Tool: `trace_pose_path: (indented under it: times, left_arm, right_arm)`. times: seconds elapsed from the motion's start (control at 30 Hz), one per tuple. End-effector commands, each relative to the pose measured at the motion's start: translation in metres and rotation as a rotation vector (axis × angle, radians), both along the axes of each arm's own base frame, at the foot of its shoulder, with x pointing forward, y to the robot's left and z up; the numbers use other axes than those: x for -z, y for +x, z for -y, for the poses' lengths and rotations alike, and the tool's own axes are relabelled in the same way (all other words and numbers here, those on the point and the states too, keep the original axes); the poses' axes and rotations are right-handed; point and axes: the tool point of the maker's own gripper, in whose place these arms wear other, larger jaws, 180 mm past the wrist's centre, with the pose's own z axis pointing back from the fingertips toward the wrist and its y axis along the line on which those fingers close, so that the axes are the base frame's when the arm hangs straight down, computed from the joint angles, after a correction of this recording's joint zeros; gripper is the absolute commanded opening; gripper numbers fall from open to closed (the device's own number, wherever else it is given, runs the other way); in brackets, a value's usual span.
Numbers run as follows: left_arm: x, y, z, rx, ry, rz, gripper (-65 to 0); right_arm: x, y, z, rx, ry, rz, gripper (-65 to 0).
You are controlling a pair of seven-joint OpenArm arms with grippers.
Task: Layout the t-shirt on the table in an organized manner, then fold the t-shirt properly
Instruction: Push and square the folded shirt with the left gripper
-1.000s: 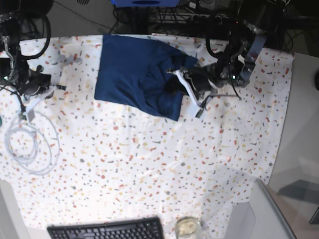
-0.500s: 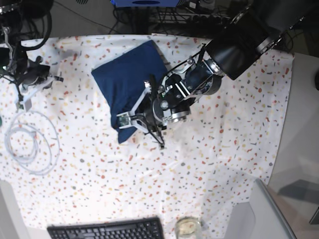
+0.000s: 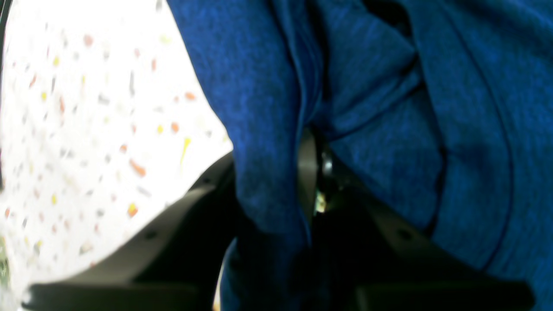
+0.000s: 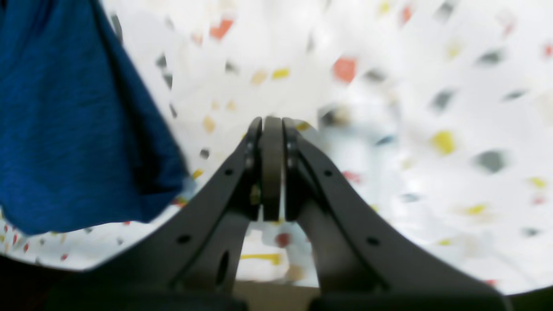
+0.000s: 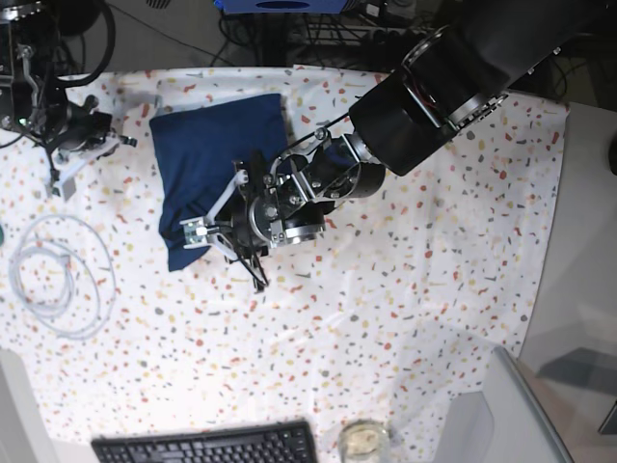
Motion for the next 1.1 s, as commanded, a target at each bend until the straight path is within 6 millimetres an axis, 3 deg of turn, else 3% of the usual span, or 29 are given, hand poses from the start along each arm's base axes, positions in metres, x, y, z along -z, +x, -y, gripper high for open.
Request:
trace_pose_path:
  times: [0.0, 0.1, 0.2, 0.43, 0.83, 1.07]
  left_arm:
    - [-0.016, 0.008, 0.014, 0.017, -0.051, 0.025, -65.0]
    - [-0.025, 0.011, 0.024, 0.032, -0.080, 0.041, -65.0]
    - [-0.021, 0.008, 0.025, 0.058, -0.058, 0.043, -65.0]
    - [-0.014, 0.004, 0.028, 0.102, -0.016, 0.048, -65.0]
    - [-0.029, 0.011, 0.045, 0.109, -0.046, 0.069, -65.0]
    - [-0.030, 0.011, 0.046, 0.106, -0.053, 0.065, -65.0]
  right_arm:
    - [-0.006, 0.005, 0.004, -0.005, -0.009, 0.028, -63.6]
    - [-0.003, 0.001, -0.005, 0.002, 0.013, 0.022, -63.8]
    - [-0.001, -0.001, -0.011, 0.001, 0.025, 0.016, -63.8]
    - [0.010, -0.021, -0.053, -0.108, 0.070, -0.031, -63.8]
    - [0.013, -0.031, -0.070, -0.117, 0.102, -0.051, -63.8]
    - [0.013, -0.031, -0.070, -0.117, 0.102, -0.053, -63.8]
